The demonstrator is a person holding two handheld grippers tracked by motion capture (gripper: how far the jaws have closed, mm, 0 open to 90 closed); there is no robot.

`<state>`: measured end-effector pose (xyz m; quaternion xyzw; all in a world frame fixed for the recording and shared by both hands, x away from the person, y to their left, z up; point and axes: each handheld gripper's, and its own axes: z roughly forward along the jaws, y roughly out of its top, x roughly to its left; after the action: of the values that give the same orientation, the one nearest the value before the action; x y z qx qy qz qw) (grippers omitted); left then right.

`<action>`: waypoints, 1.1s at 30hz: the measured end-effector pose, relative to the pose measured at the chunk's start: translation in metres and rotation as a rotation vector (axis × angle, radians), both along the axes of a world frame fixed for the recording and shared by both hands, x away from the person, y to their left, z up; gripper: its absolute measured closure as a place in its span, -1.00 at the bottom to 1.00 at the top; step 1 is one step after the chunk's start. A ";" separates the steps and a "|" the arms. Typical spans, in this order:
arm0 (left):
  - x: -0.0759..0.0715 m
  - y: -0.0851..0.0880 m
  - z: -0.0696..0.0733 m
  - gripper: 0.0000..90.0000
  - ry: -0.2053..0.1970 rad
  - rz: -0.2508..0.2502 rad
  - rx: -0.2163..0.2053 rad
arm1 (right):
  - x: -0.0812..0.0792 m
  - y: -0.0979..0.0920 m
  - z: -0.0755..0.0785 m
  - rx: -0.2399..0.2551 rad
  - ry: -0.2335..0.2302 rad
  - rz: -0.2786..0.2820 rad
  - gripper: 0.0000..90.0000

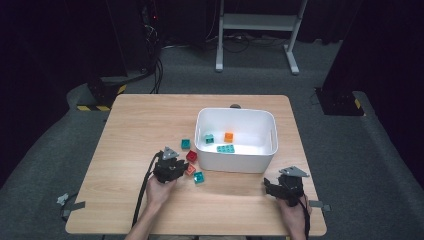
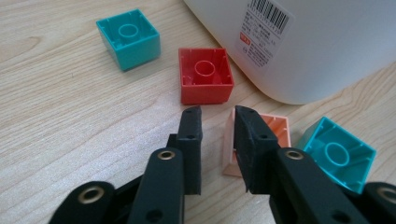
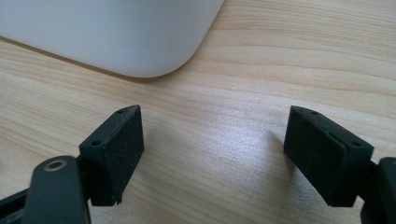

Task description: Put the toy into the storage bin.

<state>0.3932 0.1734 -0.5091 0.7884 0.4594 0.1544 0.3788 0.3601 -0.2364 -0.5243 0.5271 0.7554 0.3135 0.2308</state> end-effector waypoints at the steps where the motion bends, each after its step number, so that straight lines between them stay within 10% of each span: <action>1: 0.000 0.000 0.000 0.66 0.000 -0.001 -0.001 | 0.000 0.000 0.000 0.000 0.000 0.000 -0.55; 19: -0.005 -0.001 0.004 0.95 -0.022 -0.024 0.035 | 0.000 0.000 0.000 0.000 0.000 0.000 -0.55; 33: -0.011 0.015 0.024 0.95 -0.033 -0.014 -0.041 | 0.000 0.000 0.000 0.002 0.002 -0.003 -0.55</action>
<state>0.3822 0.1887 -0.4851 0.7810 0.4507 0.1555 0.4034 0.3597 -0.2361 -0.5242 0.5289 0.7545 0.3134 0.2298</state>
